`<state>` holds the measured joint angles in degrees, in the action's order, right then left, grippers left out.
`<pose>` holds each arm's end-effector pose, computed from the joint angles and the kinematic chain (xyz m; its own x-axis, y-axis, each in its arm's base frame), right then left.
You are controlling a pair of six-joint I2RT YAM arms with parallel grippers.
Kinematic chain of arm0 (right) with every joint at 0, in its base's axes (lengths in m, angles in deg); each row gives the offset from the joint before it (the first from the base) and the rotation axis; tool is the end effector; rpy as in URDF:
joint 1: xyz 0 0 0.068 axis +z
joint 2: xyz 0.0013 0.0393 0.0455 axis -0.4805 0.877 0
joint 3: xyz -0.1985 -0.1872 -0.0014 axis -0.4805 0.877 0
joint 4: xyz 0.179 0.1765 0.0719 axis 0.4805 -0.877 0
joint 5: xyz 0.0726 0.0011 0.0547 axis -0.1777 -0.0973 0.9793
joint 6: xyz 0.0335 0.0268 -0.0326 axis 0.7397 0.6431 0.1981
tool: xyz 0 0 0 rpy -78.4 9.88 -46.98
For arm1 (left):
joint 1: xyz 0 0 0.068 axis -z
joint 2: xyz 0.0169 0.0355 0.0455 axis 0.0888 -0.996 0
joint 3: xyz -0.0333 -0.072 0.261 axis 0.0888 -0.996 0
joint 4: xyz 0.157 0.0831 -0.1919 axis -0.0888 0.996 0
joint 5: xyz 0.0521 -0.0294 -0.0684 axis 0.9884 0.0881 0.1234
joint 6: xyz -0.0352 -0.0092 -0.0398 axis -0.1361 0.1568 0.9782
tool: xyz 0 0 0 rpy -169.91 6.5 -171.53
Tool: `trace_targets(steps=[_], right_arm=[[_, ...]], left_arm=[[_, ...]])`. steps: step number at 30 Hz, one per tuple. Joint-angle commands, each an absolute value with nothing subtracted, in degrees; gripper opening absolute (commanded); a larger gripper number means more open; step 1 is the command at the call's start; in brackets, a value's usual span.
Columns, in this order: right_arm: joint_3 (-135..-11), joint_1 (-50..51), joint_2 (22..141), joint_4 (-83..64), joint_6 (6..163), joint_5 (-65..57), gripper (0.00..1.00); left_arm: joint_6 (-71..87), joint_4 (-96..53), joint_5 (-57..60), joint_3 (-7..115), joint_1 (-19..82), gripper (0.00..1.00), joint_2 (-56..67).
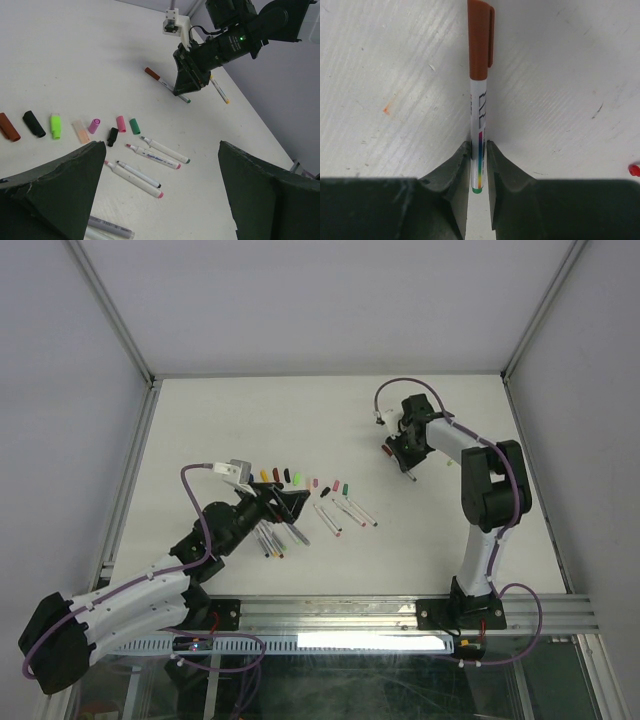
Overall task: Open the pen caps
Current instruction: Pick up the pen from the center of the board.
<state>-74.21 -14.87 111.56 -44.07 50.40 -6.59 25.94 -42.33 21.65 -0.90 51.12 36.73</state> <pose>0.3774 0.0964 0.1675 -0.6883 -0.6359 -0.3490 -0.6548 0.7517 -0.0782 0.1342 -0.1285 0.2302 -0.3249 -0.3537 -0.8771 0.4605 0.7509 -0.4734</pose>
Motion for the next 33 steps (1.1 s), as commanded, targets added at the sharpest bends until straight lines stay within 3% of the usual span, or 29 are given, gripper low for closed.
trace_targets(steps=[1, 9, 16, 26, 33], right_arm=[[-75.5, -14.4, 113.4, -44.3, 49.8, -9.0, 0.22], [-74.8, -14.0, 114.1, -43.8, 49.8, -10.3, 0.19], [-72.5, -13.9, 110.7, -41.8, 49.7, -9.4, 0.00], [-70.6, -15.1, 104.9, -40.8, 51.9, -1.1, 0.00], [-69.5, -17.6, 102.8, -41.7, 54.3, 9.7, 0.00]], left_arm=[[26.7, -47.1, 20.0, -1.0, 50.7, 0.99, 36.1], [28.1, -49.1, 18.8, -1.4, 50.7, 0.99, 34.9], [31.1, -54.1, 15.7, -2.1, 50.8, 0.99, 32.7], [37.5, -67.3, 9.7, -2.8, 50.8, 0.99, 25.4], [42.0, -77.2, 6.5, 0.3, 50.8, 0.99, 13.8]])
